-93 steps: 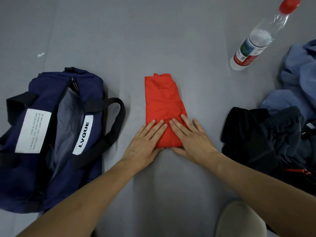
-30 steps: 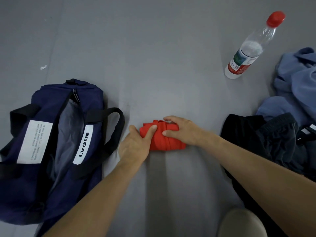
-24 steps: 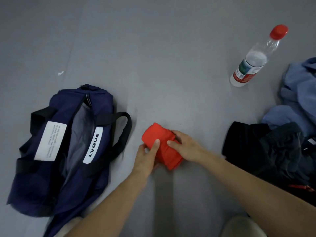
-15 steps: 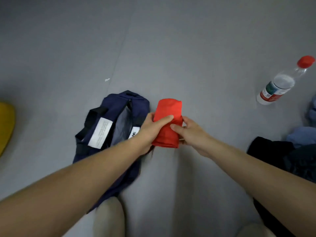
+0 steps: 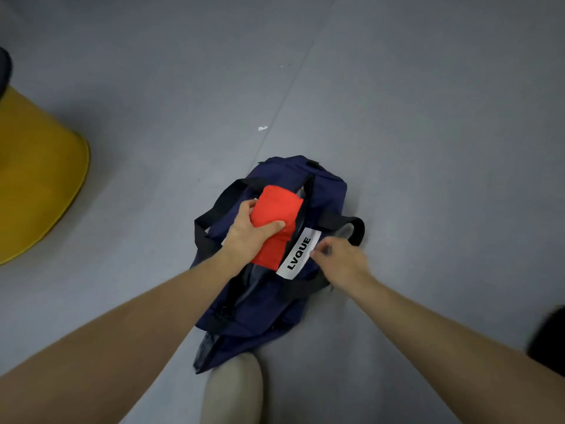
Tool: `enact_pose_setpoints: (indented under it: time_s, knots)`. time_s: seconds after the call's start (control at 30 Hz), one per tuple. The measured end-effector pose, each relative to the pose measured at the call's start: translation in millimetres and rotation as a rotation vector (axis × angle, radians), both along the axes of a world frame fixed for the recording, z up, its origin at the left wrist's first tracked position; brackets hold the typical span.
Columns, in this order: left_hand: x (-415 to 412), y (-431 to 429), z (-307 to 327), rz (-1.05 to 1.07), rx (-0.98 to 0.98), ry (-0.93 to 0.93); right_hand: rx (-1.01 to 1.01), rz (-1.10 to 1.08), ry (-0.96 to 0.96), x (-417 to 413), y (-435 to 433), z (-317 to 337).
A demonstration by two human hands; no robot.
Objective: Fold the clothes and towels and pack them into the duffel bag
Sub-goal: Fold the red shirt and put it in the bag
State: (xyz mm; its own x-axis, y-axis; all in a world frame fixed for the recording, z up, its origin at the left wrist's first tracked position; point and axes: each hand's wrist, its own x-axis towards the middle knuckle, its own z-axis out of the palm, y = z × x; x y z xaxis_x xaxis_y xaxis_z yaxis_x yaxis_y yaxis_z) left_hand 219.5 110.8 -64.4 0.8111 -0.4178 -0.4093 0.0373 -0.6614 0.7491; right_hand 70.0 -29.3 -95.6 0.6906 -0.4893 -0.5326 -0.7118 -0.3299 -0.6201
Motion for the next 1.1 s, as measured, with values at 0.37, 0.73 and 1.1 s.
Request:
enact_pose_setpoints:
  time_s: [0.37, 0.73, 1.1]
  knots:
    - [19, 54, -38, -0.027, 0.165, 0.009, -0.334, 0.708, 0.136, 46, 40, -52]
    - [20, 56, -46, -0.037, 0.167, 0.01, -0.446, 0.529, 0.085, 26, 28, -70]
    - [17, 53, -45, -0.009, 0.136, 0.049, -0.449, 0.808, 0.066, 24, 15, -68]
